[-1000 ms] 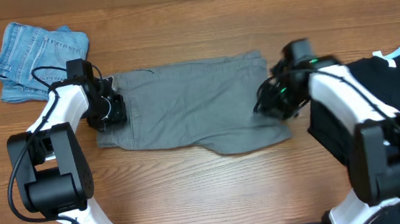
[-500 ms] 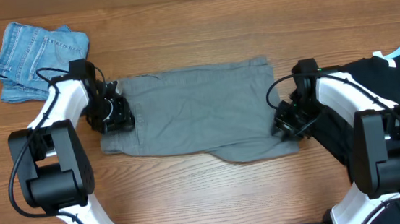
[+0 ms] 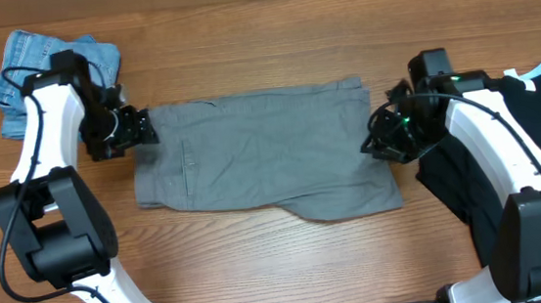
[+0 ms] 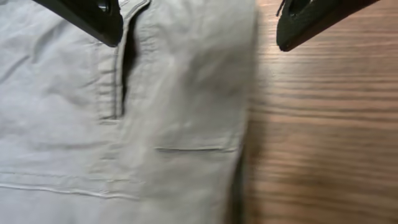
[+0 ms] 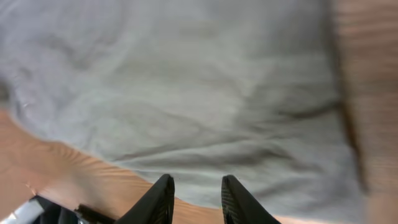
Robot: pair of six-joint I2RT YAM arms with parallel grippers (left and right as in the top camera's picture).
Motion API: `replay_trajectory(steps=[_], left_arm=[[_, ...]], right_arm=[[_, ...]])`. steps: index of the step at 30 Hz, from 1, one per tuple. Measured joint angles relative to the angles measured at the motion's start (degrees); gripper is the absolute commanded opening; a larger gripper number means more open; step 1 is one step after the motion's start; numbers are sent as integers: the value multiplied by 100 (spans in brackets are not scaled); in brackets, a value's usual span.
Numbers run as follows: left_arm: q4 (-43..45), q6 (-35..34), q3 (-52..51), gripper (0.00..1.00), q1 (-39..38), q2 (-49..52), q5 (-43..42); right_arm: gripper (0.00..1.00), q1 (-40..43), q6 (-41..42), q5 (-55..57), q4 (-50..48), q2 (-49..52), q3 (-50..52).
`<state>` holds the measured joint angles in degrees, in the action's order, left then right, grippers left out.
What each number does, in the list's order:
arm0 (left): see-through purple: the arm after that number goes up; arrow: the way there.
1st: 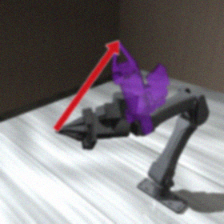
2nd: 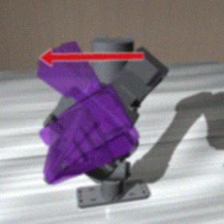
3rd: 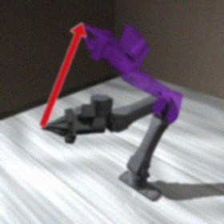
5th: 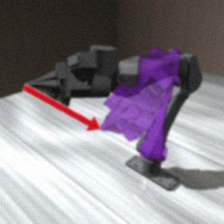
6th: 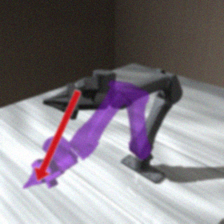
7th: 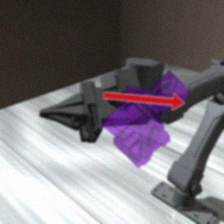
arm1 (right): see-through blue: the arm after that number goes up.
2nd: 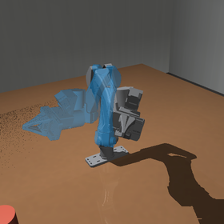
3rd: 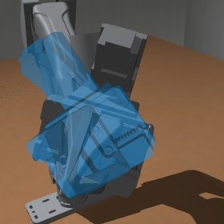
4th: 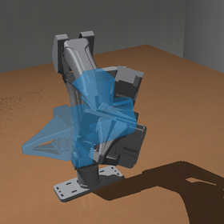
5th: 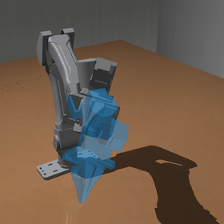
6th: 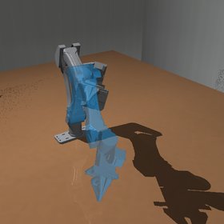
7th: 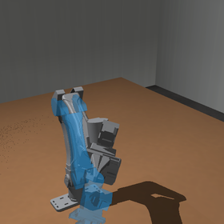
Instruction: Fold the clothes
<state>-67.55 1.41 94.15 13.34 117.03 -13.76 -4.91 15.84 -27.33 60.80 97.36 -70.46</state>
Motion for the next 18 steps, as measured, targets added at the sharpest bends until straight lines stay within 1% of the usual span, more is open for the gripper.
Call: replay_trajectory(steps=[1, 3, 5, 7, 12, 14, 16, 18], left_arm=[[0, 2, -7, 87, 74, 0, 11], [46, 2, -61, 90, 249, 0, 2], [157, 28, -184, 91, 455, 2, -101], [271, 140, -334, 93, 640, 4, -337], [612, 560, -787, 96, 968, 55, -1095], [647, 796, -907, 94, 990, 142, -1432], [660, 960, -949, 89, 986, 267, -1663], [715, 1080, -953, 86, 946, 437, -1799]], right_arm=[[28, -111, -9, -59, -125, 0, 2], [24, -374, -22, -144, -459, 0, 20], [23, -645, 44, -205, -876, 0, 109], [20, -914, 188, -264, -1401, 11, 291], [20, -1311, 756, -479, -2463, 284, 741], [20, -1362, 1016, -560, -2693, 463, 892], [20, -1364, 1266, -592, -2846, 621, 999], [20, -1362, 1493, -599, -2905, 752, 1075]])
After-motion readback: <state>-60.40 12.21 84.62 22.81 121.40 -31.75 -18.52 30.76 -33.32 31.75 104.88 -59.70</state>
